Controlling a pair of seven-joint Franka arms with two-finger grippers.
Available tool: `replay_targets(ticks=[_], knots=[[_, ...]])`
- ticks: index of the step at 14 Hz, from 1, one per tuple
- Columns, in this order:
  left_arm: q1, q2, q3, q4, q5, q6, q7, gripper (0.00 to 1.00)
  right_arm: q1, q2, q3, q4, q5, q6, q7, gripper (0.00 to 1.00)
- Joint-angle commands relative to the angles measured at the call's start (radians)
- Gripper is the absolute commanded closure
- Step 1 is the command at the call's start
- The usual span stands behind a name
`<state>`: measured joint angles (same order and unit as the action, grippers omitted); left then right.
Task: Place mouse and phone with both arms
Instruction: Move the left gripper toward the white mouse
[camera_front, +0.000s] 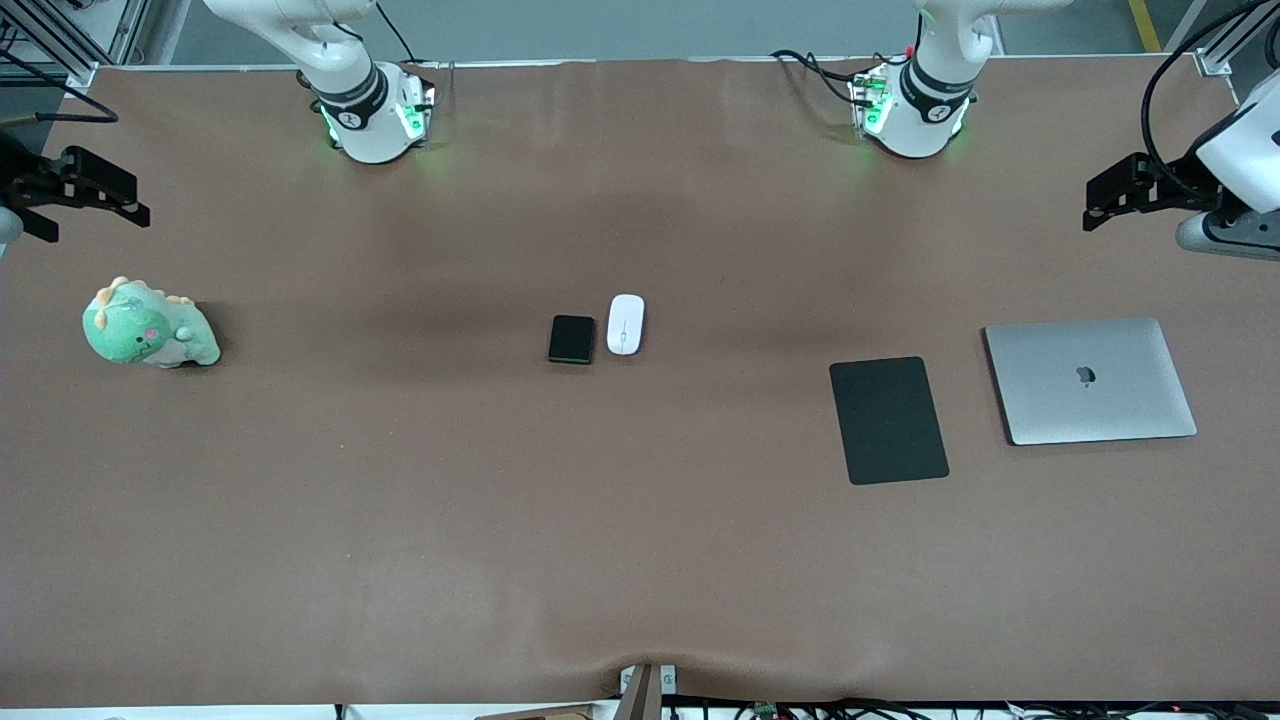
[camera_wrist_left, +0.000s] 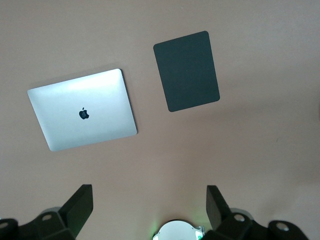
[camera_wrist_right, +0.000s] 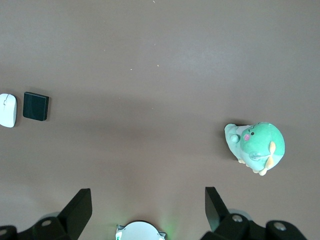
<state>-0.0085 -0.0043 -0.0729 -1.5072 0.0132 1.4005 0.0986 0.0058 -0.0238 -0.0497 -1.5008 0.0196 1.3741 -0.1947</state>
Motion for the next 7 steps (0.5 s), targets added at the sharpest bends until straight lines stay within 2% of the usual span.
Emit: replay_targets(ticks=[1,7], knots=[[-0.005,0.015,0.004,0.028,0.007,-0.025,-0.008,0.0,-0.03,-0.012,0.008,-0.007,0.019,-0.006,0.009,0.0],[-0.01,0.032,-0.002,0.042,0.001,-0.025,-0.03,0.0,-0.03,-0.01,0.01,-0.006,0.019,-0.007,0.008,0.0]])
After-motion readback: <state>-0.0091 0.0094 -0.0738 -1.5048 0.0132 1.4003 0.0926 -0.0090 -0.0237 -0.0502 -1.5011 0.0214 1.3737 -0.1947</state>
